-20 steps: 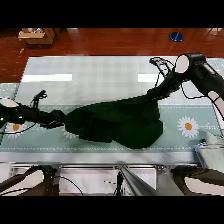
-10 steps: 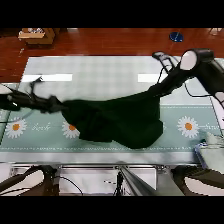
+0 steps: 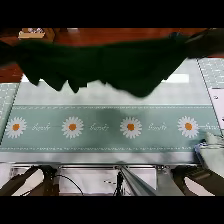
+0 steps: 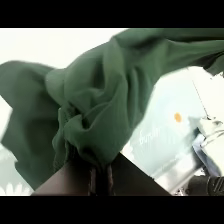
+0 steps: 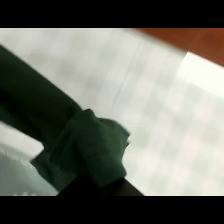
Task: Fold the shirts.
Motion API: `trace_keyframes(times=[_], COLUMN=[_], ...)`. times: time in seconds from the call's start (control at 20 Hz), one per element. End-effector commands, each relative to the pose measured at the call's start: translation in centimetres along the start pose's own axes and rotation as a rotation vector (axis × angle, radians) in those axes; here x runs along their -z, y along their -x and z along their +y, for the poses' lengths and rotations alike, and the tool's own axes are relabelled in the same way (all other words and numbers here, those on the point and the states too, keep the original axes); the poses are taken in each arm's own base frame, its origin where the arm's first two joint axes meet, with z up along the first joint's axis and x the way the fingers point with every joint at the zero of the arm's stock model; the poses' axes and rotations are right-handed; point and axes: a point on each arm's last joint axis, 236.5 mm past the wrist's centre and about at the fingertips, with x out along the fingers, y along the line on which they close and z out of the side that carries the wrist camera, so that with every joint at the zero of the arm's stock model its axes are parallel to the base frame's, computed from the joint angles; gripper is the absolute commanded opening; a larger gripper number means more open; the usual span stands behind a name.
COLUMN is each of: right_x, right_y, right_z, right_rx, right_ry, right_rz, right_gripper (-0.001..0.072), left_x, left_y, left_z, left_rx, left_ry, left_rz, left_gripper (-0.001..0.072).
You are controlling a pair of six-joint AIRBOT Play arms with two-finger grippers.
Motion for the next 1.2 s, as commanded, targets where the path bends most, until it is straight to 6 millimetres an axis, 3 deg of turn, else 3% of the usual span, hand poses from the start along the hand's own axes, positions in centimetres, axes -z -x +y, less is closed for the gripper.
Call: trace_keyframes(times=[0.0, 0.15, 0.3, 0.45, 0.55, 0.7, 0.95, 1.05, 1.15], right_x=[-3.2, -0.6, 4.7, 5.4, 5.7, 8.8, 18.4, 20.0, 20.1], right_y=[9.4, 13.7, 15.9, 17.8, 17.2, 12.2, 0.8, -3.9, -8.5], right_z=[-1.2, -0.8, 0.3, 0.9, 2.3, 4.4, 2.1, 1.9, 1.8], right_rx=[0.067, 0.060, 0.029, 0.010, -0.049, -0.140, -0.069, -0.067, -0.070], right_ry=[-0.012, -0.041, -0.080, -0.128, -0.129, -0.121, -0.030, -0.026, -0.027], right_rz=[-0.191, -0.148, 0.006, -0.026, -0.001, 0.190, 0.639, 0.703, 0.712], right_gripper=[0.0026, 0.0026, 0.0027, 0.0026, 0.0025, 0.0026, 0.0025, 0.0025, 0.0025], left_x=[-1.7, -0.1, 1.7, 3.7, 5.5, 8.5, 15.7, 18.6, 20.7], left_y=[5.4, 8.7, 11.3, 12.6, 11.8, 9.2, 2.4, -0.7, -3.9], left_z=[-6.4, -9.3, -11.6, -11.9, -11.5, -8.8, -0.8, 2.4, 5.7], left_rx=[-0.056, -0.156, -0.249, -0.325, -0.316, -0.286, -0.209, -0.166, -0.142], left_ry=[-0.141, -0.194, -0.245, -0.242, -0.210, -0.111, 0.125, 0.234, 0.320], left_rz=[-0.078, -0.084, -0.162, -0.189, -0.158, -0.053, 0.239, 0.324, 0.363], left_gripper=[0.0034, 0.0035, 0.0034, 0.0034, 0.0034, 0.0034, 0.0034, 0.0034, 0.0034])
